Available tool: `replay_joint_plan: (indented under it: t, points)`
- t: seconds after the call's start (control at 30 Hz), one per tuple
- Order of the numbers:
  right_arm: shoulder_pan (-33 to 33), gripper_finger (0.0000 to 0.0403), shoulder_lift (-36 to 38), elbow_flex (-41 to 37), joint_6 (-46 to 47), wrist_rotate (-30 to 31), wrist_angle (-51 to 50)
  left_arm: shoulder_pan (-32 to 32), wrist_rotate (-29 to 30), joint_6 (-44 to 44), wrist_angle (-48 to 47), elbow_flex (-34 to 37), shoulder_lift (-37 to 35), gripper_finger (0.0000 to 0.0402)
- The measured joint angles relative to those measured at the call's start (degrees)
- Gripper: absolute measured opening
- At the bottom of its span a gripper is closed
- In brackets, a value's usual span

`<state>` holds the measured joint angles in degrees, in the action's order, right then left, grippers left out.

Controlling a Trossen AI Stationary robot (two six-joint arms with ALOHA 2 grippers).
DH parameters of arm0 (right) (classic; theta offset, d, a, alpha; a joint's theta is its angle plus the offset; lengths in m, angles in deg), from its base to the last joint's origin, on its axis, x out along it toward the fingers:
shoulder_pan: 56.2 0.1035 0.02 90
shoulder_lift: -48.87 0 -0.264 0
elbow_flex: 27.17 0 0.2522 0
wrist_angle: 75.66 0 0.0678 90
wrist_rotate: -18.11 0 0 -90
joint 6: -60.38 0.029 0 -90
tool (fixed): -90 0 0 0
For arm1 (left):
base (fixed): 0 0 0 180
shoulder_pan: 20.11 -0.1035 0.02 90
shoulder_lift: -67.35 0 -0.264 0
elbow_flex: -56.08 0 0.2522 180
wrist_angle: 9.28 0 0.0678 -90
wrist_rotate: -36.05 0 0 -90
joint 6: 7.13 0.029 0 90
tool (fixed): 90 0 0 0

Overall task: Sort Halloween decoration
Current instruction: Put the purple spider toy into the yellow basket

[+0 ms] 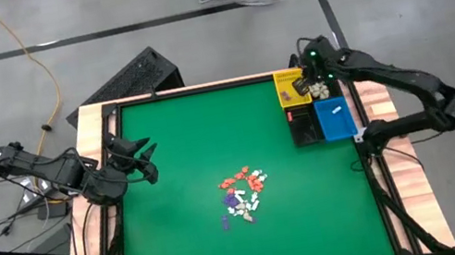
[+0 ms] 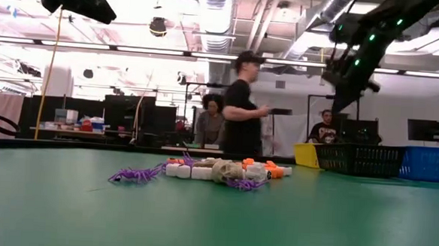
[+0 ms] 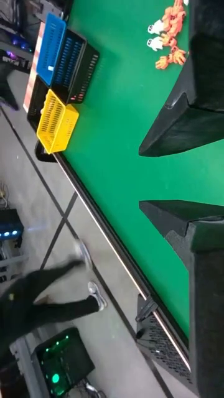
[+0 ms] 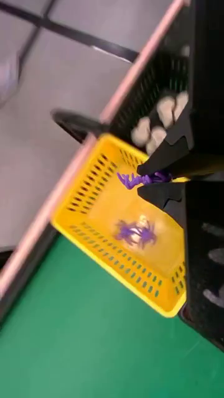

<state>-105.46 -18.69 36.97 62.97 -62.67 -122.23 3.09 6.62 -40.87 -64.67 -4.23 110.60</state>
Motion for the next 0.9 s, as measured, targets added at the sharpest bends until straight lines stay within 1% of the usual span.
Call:
replay_joint_plan:
  t: [0.13, 0.23, 0.37, 0.43, 0.57, 0.7, 0.73, 0.77, 0.83, 0.9]
  points:
    - [0.32, 0.0027, -5.79, -0.1, -0.01, -2.24, 2.27, 0.01, 0.67, -0.07, 0.02, 0.0, 0.0, 0.0115]
    - [1.13, 0.0039, -9.04, -0.1, 0.02, -3.38, 3.15, 0.02, 2.9, -0.12, 0.0, 0.0, -0.02, 0.0115]
    - [1.8, 0.0064, -11.17, -0.06, 1.23, -3.31, 3.33, 0.0, 6.04, 1.81, -0.03, 0.0, -0.04, 0.0115]
    - [2.15, 0.0081, -11.52, -0.06, 3.21, -3.32, 3.29, -0.09, 6.3, 3.45, -0.04, -0.02, -0.15, 0.0116]
    - [2.14, 0.0124, -10.75, -0.03, 8.48, -3.31, 3.37, -0.92, 4.6, 6.82, -0.02, 0.0, -0.85, 0.0128]
    - [2.29, 0.017, -9.86, 0.41, 11.83, -3.43, 3.11, -2.7, 0.01, 6.81, 0.22, 0.0, -2.54, 0.015]
    - [2.39, 0.0179, -9.7, 0.86, 12.31, -4.8, 3.17, -3.11, -1.21, 5.39, 0.18, 0.0, -2.96, 0.0156]
    - [2.62, 0.0187, -9.36, 1.37, 12.37, -7.51, 3.43, -3.57, -2.48, 3.98, 0.22, 0.0, -3.45, 0.0161]
    - [4.06, 0.0197, -8.48, 2.48, 11.16, -14.73, 5.01, -4.38, -5.07, 3.26, 0.25, 0.0, -4.3, 0.017]
    - [7.11, 0.0199, -7.37, 3.24, 9.92, -21.69, 7.7, -5.2, -6.54, 4.75, 0.33, 0.0, -4.97, 0.0175]
